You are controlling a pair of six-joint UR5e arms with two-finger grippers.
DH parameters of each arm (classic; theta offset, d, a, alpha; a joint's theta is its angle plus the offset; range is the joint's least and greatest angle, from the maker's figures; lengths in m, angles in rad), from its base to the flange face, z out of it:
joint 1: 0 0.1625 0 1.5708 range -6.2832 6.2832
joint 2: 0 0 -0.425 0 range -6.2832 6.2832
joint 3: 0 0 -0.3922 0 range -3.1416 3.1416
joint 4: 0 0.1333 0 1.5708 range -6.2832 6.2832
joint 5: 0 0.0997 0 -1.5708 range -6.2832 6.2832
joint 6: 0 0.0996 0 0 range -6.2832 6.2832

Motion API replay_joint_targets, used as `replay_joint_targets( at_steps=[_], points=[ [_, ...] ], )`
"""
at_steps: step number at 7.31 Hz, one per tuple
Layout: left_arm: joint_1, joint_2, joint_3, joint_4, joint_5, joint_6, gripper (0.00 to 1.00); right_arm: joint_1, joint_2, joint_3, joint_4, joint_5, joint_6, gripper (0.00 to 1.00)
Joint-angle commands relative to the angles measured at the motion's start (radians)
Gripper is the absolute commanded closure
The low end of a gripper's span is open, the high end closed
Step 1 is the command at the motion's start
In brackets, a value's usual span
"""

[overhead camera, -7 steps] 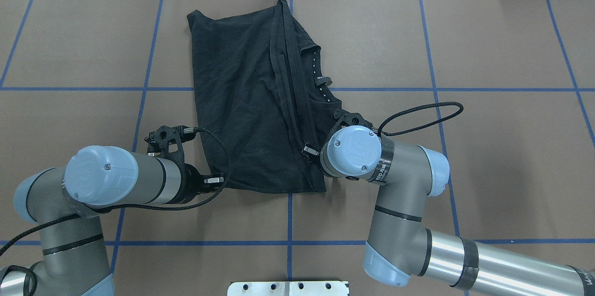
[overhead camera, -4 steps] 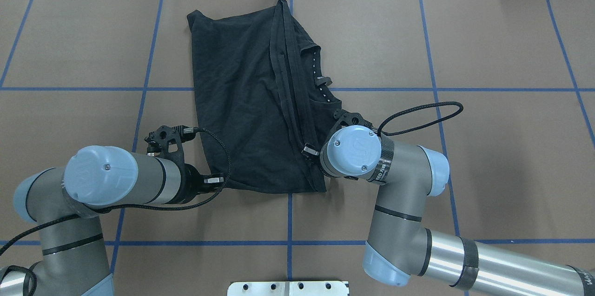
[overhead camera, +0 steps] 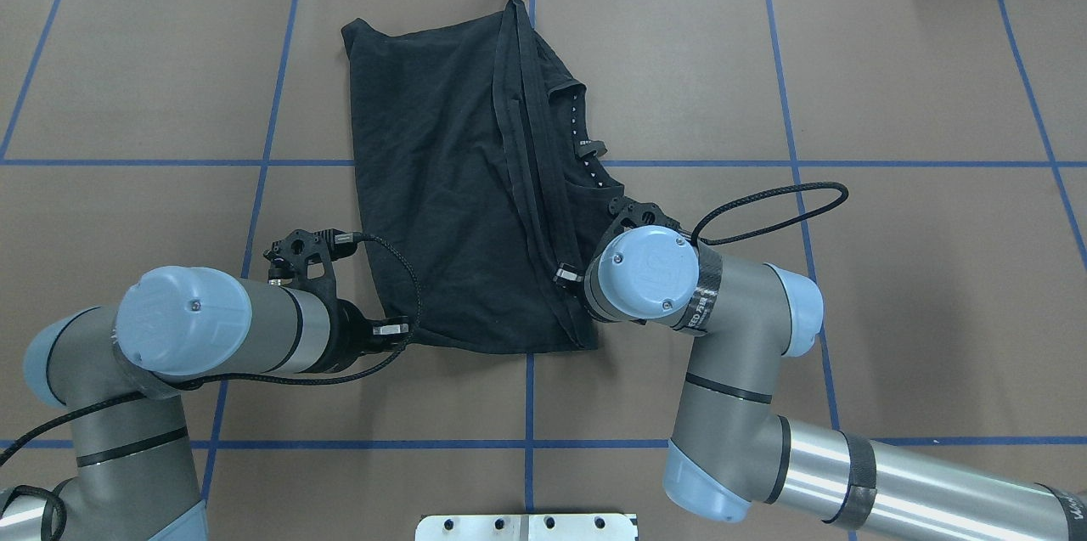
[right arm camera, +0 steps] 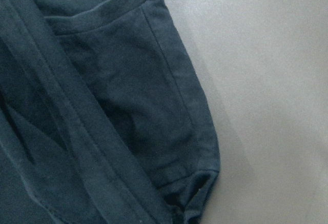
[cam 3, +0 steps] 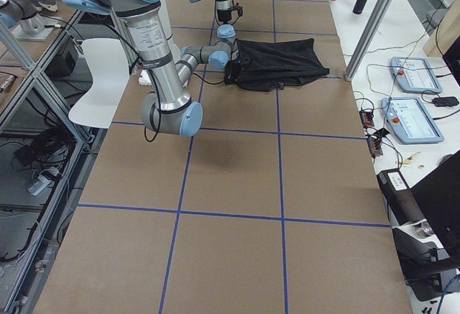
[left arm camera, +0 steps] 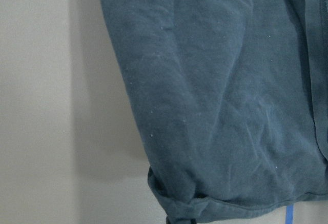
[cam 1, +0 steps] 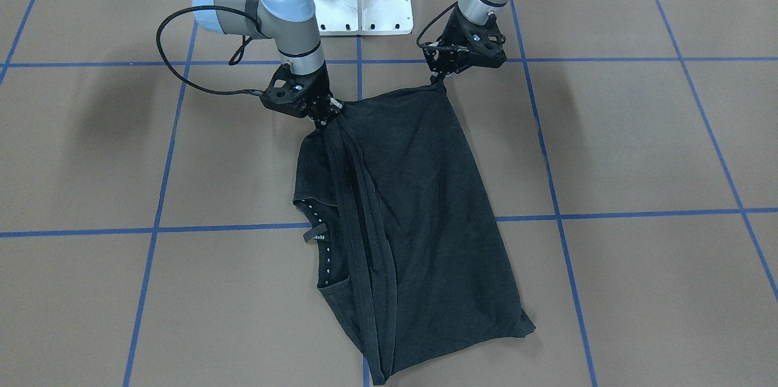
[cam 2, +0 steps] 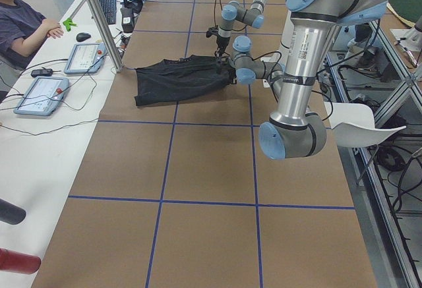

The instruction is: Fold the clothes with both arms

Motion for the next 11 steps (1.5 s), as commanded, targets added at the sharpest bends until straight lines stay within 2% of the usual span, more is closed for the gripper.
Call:
replay_joint_targets(
  at_steps=[1, 3, 5, 8, 9, 10, 11],
  points=[
    [0.0, -0.001, -0.001, 0.0, 0.0, 0.0, 1.0, 0.004, 0.002, 0.006, 0.0, 0.002, 0.0, 1.0],
    [0.0, -0.006, -0.002, 0.0, 0.0, 0.0, 1.0, 0.012, -0.005, 0.041, 0.0, 0.015, -0.002, 1.0],
    [0.0, -0.005, -0.02, 0.0, -0.003, 0.002, 1.0, 0.003, -0.014, 0.114, -0.065, 0.049, -0.002, 1.0],
    [0.009, 0.032, -0.124, 0.005, -0.054, 0.0, 1.0, -0.101, -0.092, 0.396, -0.231, 0.057, -0.002, 1.0],
    [0.034, 0.084, -0.199, 0.005, -0.057, -0.002, 1.0, -0.143, -0.107, 0.5, -0.311, 0.057, -0.002, 1.0],
    [0.037, 0.11, -0.264, 0.005, -0.099, -0.003, 1.0, -0.154, -0.106, 0.586, -0.396, 0.058, -0.002, 1.0],
    [0.037, 0.098, -0.269, 0.005, -0.133, -0.005, 1.0, -0.142, -0.095, 0.614, -0.45, 0.061, -0.002, 1.0]
  ],
)
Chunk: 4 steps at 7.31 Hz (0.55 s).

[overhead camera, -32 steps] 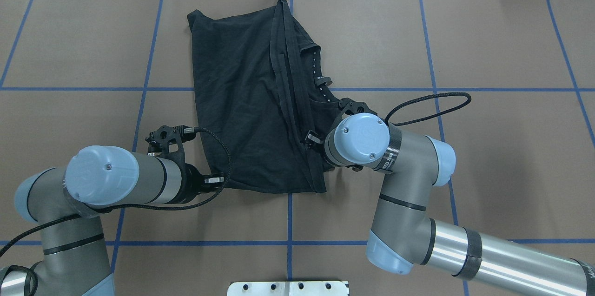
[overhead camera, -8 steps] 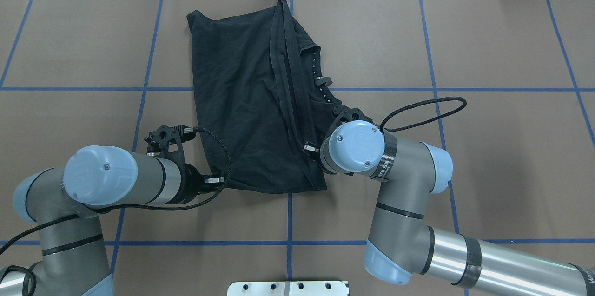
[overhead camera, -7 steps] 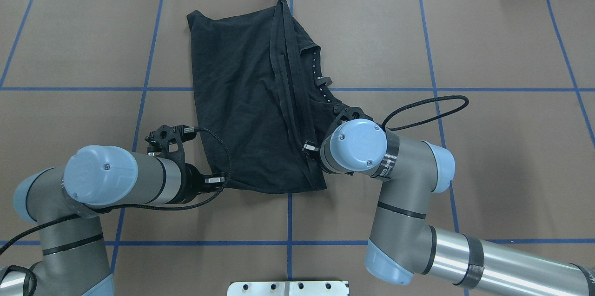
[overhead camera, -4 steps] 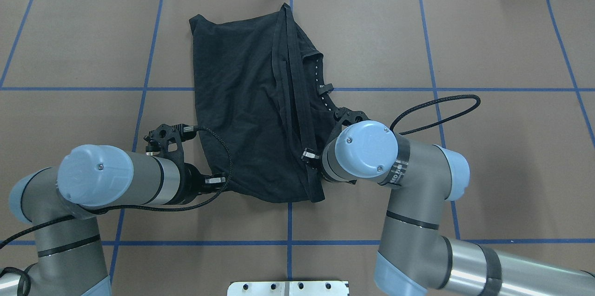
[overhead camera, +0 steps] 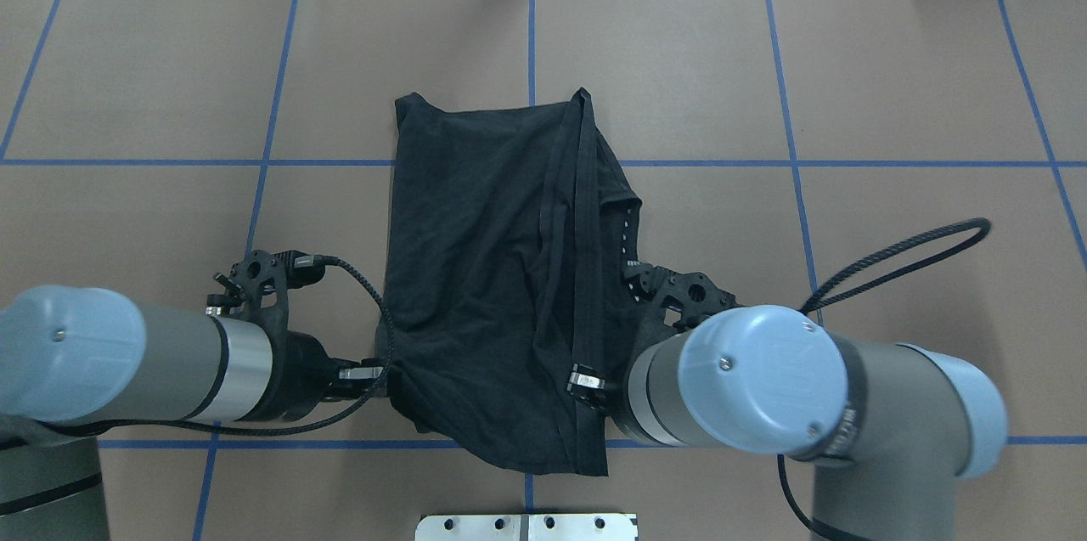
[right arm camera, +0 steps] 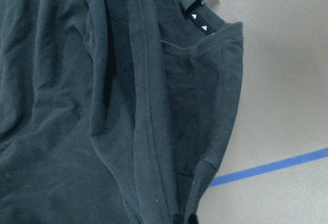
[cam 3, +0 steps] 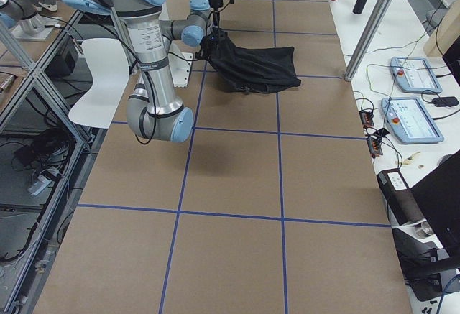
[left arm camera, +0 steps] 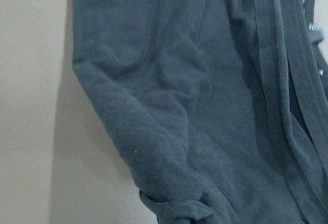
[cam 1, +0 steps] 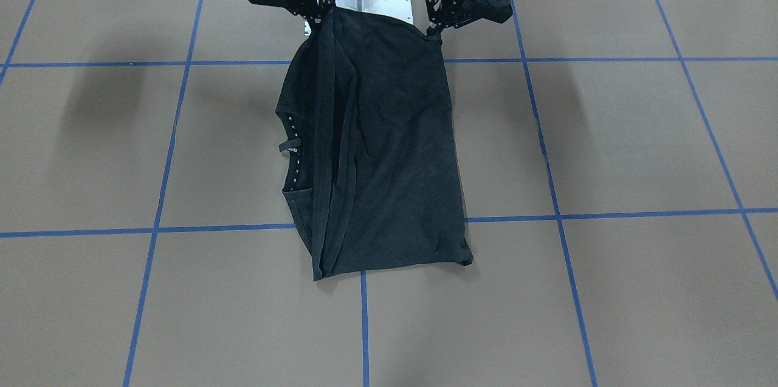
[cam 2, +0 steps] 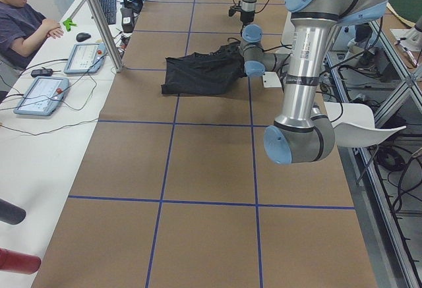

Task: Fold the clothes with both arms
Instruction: 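Grasp the near edge with both grippers and pull it toward the robot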

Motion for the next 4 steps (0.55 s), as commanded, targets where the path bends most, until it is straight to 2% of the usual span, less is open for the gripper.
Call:
replay_joint_targets(
  at_steps=[1, 3, 4],
  points=[
    [0.0, -0.007, -0.011, 0.015, -0.042, 0.003, 1.0, 0.037, 0.01, 0.045, -0.091, 0.005, -0.005, 1.0],
    [-0.1, -0.175, 0.113, 0.083, -0.039, 0.009, 1.0, 0.17, 0.027, -0.03, -0.085, 0.041, -0.081, 1.0],
    [-0.149, -0.246, 0.2, 0.083, -0.039, 0.01, 1.0, 0.23, 0.06, -0.105, -0.082, 0.053, -0.103, 1.0]
  ],
)
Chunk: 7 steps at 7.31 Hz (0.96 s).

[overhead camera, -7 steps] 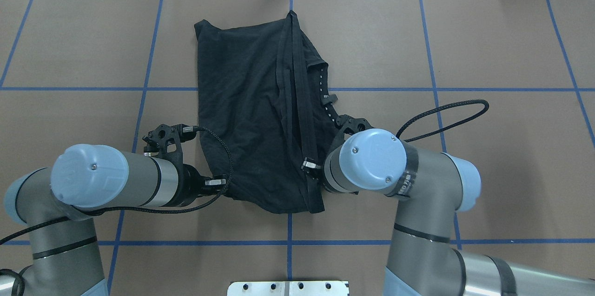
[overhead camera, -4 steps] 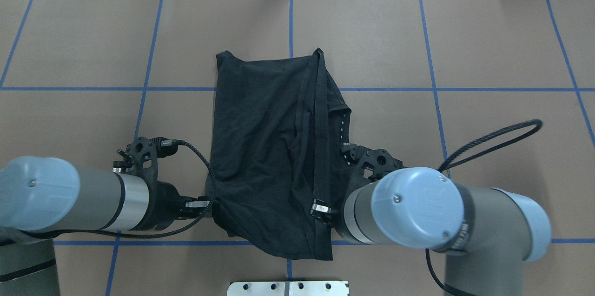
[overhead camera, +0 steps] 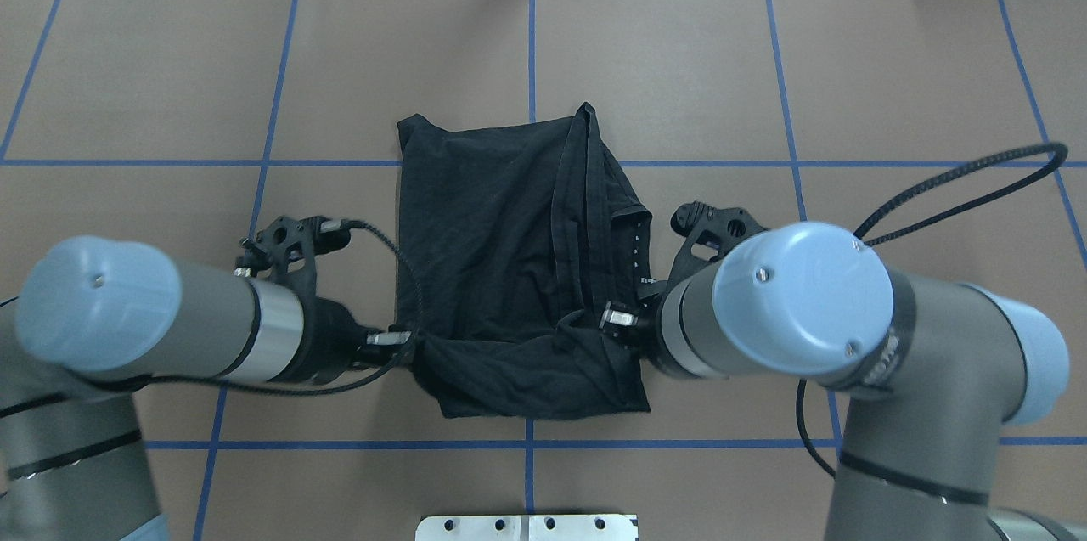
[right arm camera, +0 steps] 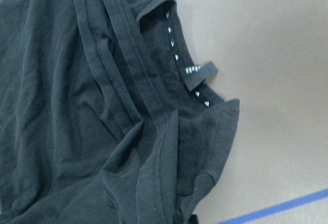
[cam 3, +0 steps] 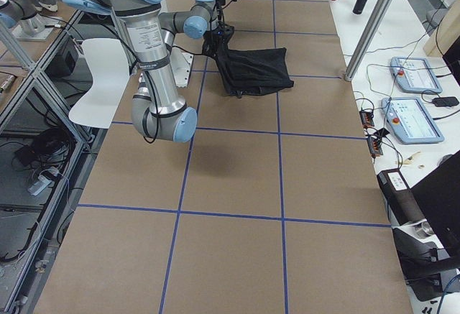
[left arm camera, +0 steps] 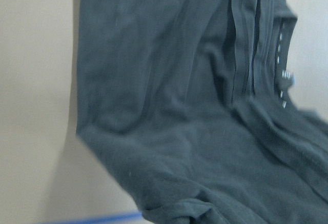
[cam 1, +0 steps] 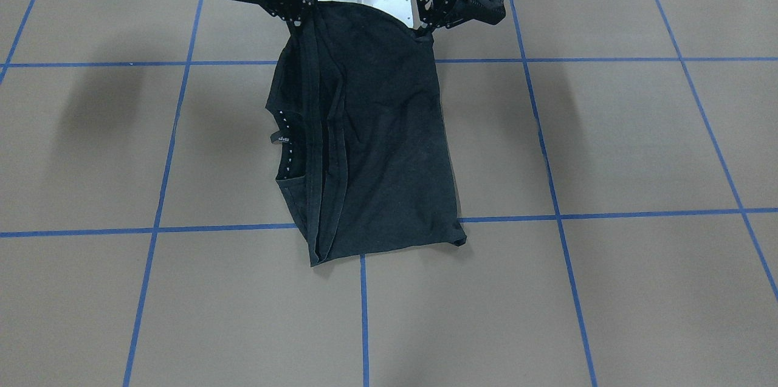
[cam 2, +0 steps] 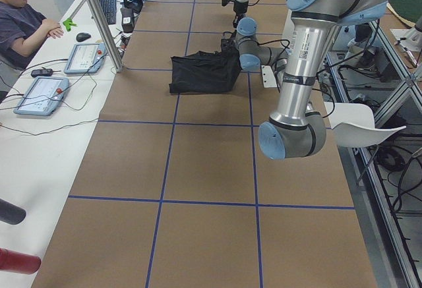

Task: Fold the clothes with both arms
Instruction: 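Lift the near edge with both grippers and fold it over the shirt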

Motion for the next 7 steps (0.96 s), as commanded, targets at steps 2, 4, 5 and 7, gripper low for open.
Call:
replay_joint_targets(
  at_steps=[2, 4, 5, 7],
  points=[
    [-0.153, -0.171, 0.207, 0.015, 0.001, 0.042, 1.0, 0.166, 0.159, -0.238, 0.001, 0.02, -0.068, 1.0],
    [-0.226, -0.208, 0.285, 0.015, 0.001, 0.109, 1.0, 0.219, 0.217, -0.344, 0.003, 0.02, -0.106, 1.0],
    [-0.247, -0.231, 0.328, 0.014, 0.004, 0.12, 1.0, 0.24, 0.234, -0.386, 0.013, 0.02, -0.121, 1.0],
    [-0.281, -0.262, 0.42, 0.005, 0.007, 0.162, 1.0, 0.265, 0.238, -0.498, 0.125, 0.02, -0.155, 1.0]
  ],
)
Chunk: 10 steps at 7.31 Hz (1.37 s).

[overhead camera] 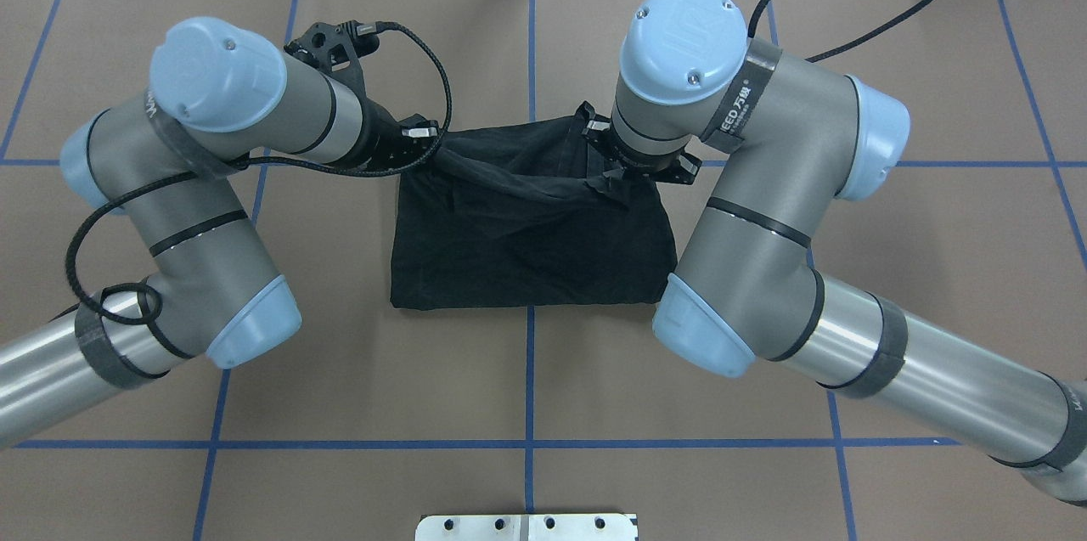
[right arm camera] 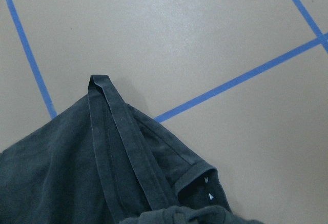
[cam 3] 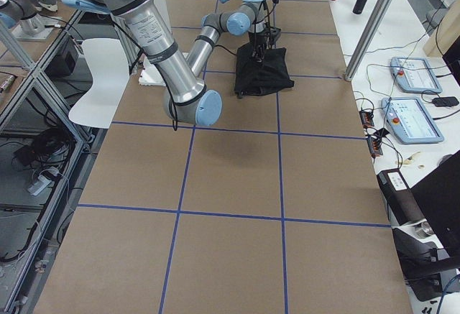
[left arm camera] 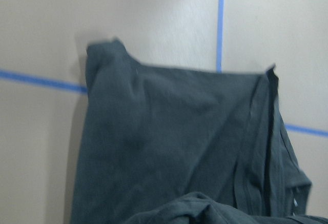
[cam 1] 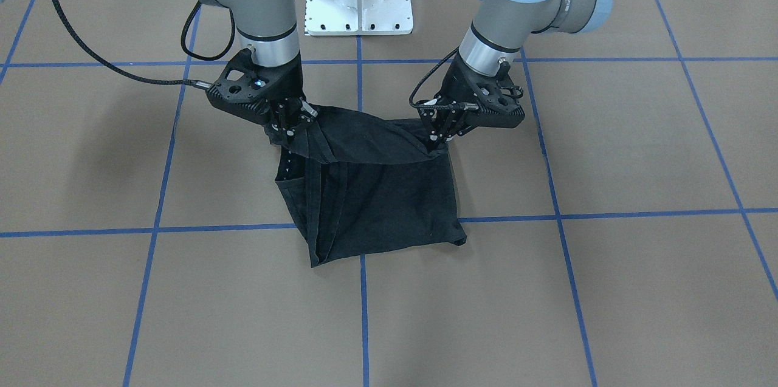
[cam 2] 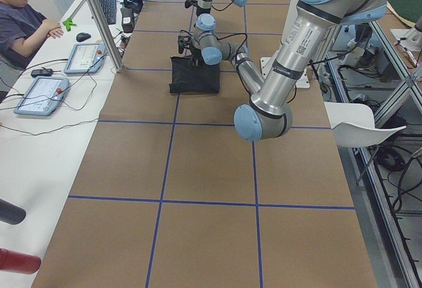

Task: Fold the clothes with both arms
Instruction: 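Lift the near edge with both grippers and fold it over the shirt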

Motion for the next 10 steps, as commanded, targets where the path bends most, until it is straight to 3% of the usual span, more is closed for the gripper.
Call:
replay_joint_targets(
  at_steps=[1, 4, 7, 9, 10],
  points=[
    [-0.025, -0.018, 0.076, -0.008, 0.003, 0.026, 1.0, 0.025, 0.017, -0.134, 0.11, 0.0, -0.039, 1.0],
    [-0.025, -0.082, 0.178, -0.01, 0.027, 0.026, 1.0, 0.057, 0.097, -0.286, 0.176, 0.0, -0.044, 1.0],
    [-0.023, -0.111, 0.283, -0.089, 0.054, 0.028, 1.0, 0.073, 0.137, -0.433, 0.292, 0.0, -0.047, 1.0],
    [-0.025, -0.117, 0.298, -0.092, 0.07, 0.043, 1.0, 0.076, 0.149, -0.479, 0.326, 0.0, -0.048, 1.0],
    [-0.026, -0.117, 0.298, -0.105, 0.07, 0.055, 0.57, 0.076, 0.151, -0.484, 0.328, 0.0, -0.05, 0.67]
  ],
)
